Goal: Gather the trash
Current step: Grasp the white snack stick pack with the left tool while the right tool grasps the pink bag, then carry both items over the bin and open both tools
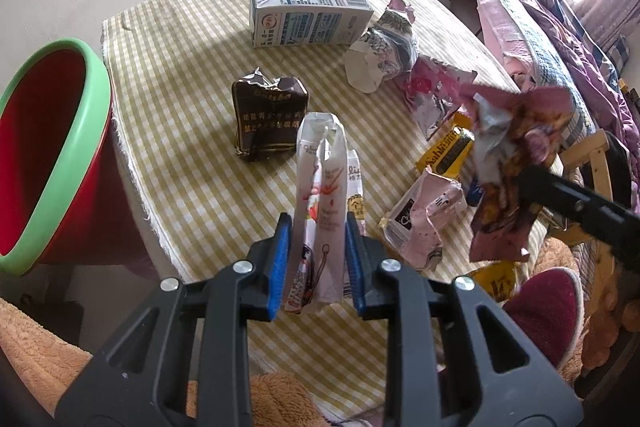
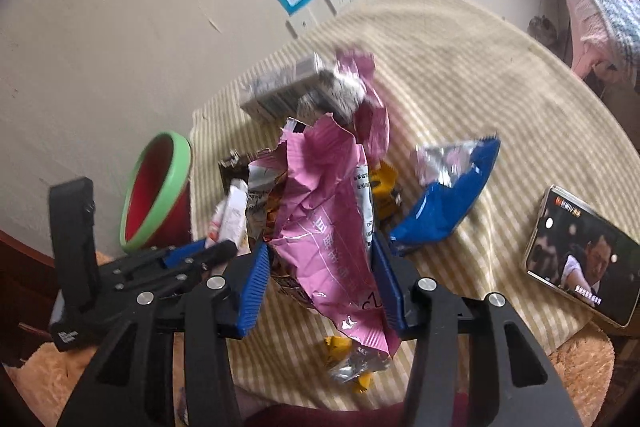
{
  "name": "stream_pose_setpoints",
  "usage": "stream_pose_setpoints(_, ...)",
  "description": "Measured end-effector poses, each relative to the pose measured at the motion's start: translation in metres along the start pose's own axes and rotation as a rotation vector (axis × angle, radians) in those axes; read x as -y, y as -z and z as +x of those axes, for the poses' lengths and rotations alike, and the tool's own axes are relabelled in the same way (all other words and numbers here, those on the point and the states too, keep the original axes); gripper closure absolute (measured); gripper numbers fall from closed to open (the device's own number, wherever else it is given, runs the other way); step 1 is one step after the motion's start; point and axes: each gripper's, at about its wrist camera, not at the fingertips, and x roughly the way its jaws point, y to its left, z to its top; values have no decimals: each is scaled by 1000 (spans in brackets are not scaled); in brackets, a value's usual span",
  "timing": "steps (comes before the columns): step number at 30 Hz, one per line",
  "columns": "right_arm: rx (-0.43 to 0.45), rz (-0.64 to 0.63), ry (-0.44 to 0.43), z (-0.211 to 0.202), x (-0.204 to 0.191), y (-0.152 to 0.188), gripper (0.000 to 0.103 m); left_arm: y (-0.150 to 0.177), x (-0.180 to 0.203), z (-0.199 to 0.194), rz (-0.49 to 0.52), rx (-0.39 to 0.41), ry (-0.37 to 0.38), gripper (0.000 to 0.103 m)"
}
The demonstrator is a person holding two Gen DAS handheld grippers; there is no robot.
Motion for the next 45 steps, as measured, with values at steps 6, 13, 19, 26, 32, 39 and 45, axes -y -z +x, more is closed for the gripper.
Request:
stream_pose_setpoints(6, 33, -38, 10, -4, -17, -1, 55, -2, -2, -5, -9, 16, 3, 78)
stream_pose_setpoints(13, 55, -97, 20, -2, -38, -2, 55, -4, -5, -19, -15, 62, -9, 78)
stream_pose_setpoints(19, 58, -111, 31, -2, -41, 1, 55, -3, -9, -18, -32, 61, -11, 78)
stream_pose_setpoints(26, 53, -125, 29, 0, -46, 2, 55, -6, -9, -32, -21, 107, -25, 78)
stream_pose_setpoints(32, 43, -146, 25, 4, -56, 2, 54, -7, -18, -38, -48, 121, -22, 78)
stream_pose_setpoints(39, 33, -171, 23, 10, -67, 1, 54, -8, -28, -43, -75, 133, -18, 78)
stream_pose_setpoints(45, 30, -202, 10, 16, -82, -4, 54, -12, -38, -54, -84, 173, -36, 78)
